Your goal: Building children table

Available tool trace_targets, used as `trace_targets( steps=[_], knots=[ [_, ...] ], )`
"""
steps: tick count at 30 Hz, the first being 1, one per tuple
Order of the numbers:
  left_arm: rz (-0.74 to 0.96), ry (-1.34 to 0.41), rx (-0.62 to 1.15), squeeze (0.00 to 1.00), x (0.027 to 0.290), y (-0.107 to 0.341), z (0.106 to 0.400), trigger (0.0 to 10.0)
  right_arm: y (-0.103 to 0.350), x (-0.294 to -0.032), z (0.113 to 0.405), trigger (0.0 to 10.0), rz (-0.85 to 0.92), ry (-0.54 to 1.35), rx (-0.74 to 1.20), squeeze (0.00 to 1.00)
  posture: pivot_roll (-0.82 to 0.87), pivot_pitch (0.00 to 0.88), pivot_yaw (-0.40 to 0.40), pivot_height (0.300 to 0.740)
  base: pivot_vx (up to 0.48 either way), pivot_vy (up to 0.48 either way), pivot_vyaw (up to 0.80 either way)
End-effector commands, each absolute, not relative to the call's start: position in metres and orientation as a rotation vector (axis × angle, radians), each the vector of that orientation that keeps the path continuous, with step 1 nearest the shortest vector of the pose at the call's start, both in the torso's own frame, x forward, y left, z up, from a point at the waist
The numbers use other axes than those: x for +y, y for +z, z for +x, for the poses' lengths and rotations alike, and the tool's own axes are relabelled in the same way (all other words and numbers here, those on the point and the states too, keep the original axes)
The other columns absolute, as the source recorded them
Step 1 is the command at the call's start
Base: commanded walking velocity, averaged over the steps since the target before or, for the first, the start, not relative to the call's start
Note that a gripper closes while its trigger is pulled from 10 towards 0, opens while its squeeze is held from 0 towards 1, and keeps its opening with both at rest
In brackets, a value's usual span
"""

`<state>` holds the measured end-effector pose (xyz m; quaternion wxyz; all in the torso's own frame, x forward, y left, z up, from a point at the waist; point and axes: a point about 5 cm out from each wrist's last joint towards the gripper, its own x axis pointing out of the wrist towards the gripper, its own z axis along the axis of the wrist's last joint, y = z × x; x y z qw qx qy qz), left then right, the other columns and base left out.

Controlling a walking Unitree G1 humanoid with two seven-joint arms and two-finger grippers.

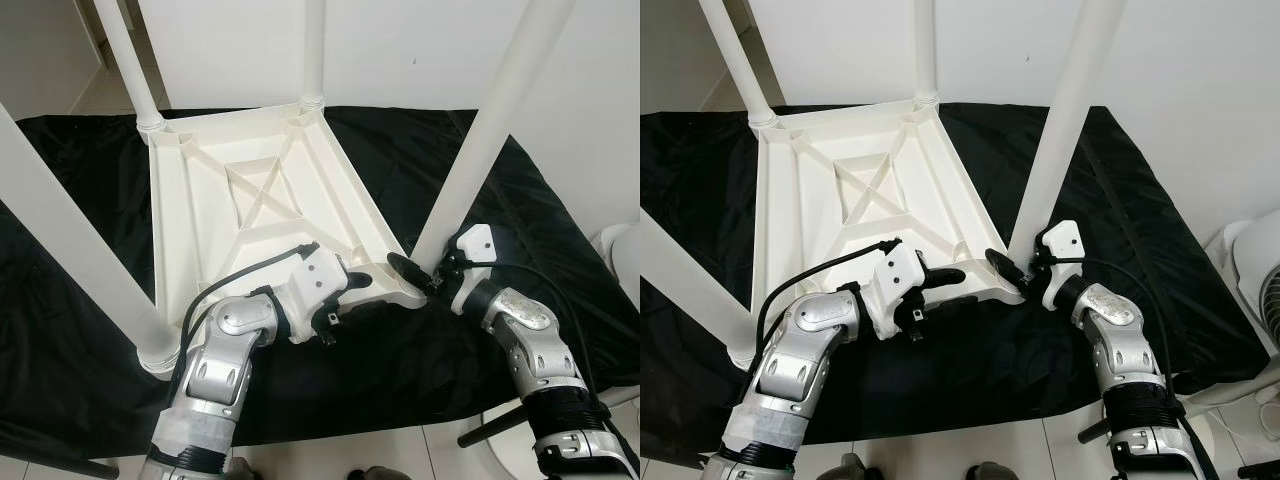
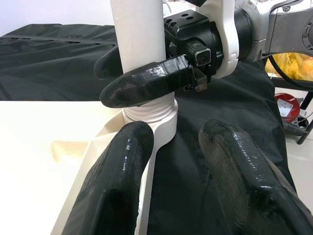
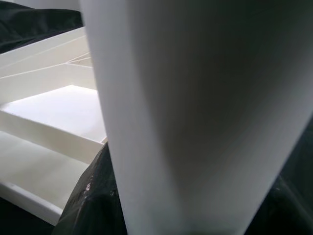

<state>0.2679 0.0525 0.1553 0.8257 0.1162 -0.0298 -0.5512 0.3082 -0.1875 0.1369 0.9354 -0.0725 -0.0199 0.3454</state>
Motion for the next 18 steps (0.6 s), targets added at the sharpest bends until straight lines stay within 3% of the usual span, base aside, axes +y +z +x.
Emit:
trace_targets(
  steps=[1, 2, 3, 16, 18],
  knots=[
    [0.244, -1.015, -0.073, 0.00, 0.058, 0.156, 0.273, 10.0, 0.130, -0.186, 0.308, 0.0, -0.133, 0.714, -0.011, 0.00, -0.08, 0.055, 0.019, 0.740, 0.000, 0.000, 0.00],
    [0.244, -1.014, -0.074, 0.00, 0.058, 0.156, 0.273, 10.0, 0.130, -0.185, 0.309, 0.0, -0.115, 0.701, -0.013, 0.00, -0.08, 0.058, 0.015, 0.740, 0.000, 0.000, 0.00],
    [0.244, -1.011, -0.074, 0.00, 0.058, 0.157, 0.272, 10.0, 0.131, -0.183, 0.310, 10.0, -0.100, 0.682, -0.021, 0.00, -0.08, 0.060, 0.013, 0.740, 0.000, 0.000, 0.00],
    [0.230, -0.994, -0.074, 0.00, 0.057, 0.156, 0.272, 10.0, 0.134, -0.159, 0.307, 10.0, -0.012, 0.330, -0.045, 0.00, -0.08, 0.072, 0.002, 0.740, 0.000, 0.000, 0.00],
    [0.224, -0.995, -0.072, 0.00, 0.057, 0.156, 0.272, 10.0, 0.130, -0.156, 0.303, 10.0, 0.008, 0.203, -0.032, 0.00, -0.09, 0.076, 0.004, 0.740, 0.000, 0.000, 0.00]
  ],
)
